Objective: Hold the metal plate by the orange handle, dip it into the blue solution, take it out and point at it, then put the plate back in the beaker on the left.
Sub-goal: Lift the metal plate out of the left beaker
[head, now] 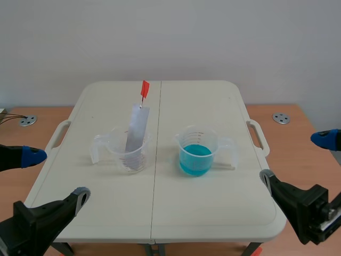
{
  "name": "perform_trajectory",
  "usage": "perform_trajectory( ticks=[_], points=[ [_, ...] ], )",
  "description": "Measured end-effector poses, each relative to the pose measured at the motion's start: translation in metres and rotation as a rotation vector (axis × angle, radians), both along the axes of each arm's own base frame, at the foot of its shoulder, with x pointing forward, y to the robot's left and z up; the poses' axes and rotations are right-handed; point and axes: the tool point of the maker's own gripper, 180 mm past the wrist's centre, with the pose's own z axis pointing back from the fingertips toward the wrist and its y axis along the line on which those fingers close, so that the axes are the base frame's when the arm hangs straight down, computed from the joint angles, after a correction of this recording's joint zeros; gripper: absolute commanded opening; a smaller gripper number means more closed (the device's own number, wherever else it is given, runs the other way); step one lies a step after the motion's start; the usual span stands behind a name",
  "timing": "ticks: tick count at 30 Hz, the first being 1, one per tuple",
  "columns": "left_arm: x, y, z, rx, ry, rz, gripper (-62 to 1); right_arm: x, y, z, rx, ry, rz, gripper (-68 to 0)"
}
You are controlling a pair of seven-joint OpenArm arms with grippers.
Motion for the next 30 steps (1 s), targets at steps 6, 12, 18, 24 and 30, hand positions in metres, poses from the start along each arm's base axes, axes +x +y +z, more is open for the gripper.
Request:
perform_trajectory(
  ticks=[6,12,18,24,30],
  points=[
    [0.0,0.0,0.0,0.0,0.0,0.0,1.4,0.0,0.0,0.0,0.0,0.0,0.0,-1.0],
    [0.0,0.0,0.0,0.0,0.0,0.0,-10.2,0.0,0.0,0.0,0.0,0.0,0.0,-1.0],
    [0.0,0.0,0.0,0.0,0.001,-0.001,-59.1,0.0,0.0,0.0,0.0,0.0,0.0,-1.0],
    [0.0,0.0,0.0,0.0,0.001,-0.001,-59.1,0.0,0.0,0.0,0.0,0.0,0.0,-1.0],
    [-0.001,0.008,-0.011,0.103,0.003,0.004,-59.0,0.0,0.0,0.001,0.001,-0.003,0.0,-1.0]
  ],
)
